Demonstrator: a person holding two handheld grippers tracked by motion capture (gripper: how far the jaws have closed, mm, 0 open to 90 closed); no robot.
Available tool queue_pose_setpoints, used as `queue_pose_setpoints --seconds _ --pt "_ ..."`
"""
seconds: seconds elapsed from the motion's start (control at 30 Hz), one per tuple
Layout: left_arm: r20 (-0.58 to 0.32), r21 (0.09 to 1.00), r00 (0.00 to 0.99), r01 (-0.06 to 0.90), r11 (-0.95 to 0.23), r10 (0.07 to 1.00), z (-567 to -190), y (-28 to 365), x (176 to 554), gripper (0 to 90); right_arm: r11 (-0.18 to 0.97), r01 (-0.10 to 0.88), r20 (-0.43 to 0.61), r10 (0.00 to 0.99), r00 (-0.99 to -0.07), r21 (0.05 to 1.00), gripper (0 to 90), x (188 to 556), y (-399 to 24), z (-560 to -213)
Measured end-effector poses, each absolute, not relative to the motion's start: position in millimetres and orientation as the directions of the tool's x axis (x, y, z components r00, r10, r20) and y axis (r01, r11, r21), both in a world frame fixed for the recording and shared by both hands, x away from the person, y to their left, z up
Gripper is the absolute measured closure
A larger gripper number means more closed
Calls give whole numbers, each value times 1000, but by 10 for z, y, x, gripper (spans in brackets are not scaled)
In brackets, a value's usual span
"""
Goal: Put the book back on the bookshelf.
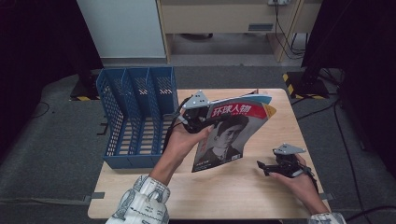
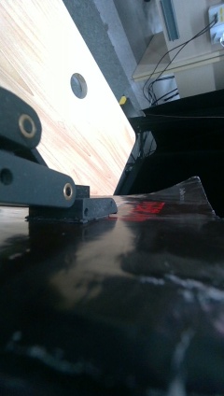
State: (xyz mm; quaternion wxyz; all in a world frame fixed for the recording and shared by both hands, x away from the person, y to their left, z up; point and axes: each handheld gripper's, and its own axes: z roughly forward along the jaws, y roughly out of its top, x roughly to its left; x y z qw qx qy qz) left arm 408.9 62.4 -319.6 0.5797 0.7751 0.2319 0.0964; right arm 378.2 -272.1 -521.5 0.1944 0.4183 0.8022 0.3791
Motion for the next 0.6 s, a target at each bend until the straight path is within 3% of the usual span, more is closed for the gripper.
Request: queue_pose_setpoints --seconds 0.6 --pt "-134 952 854 252 -174 502 -2987 826 4048 868 401 562 1 813 -582 723 78 3815 -2702 -5384"
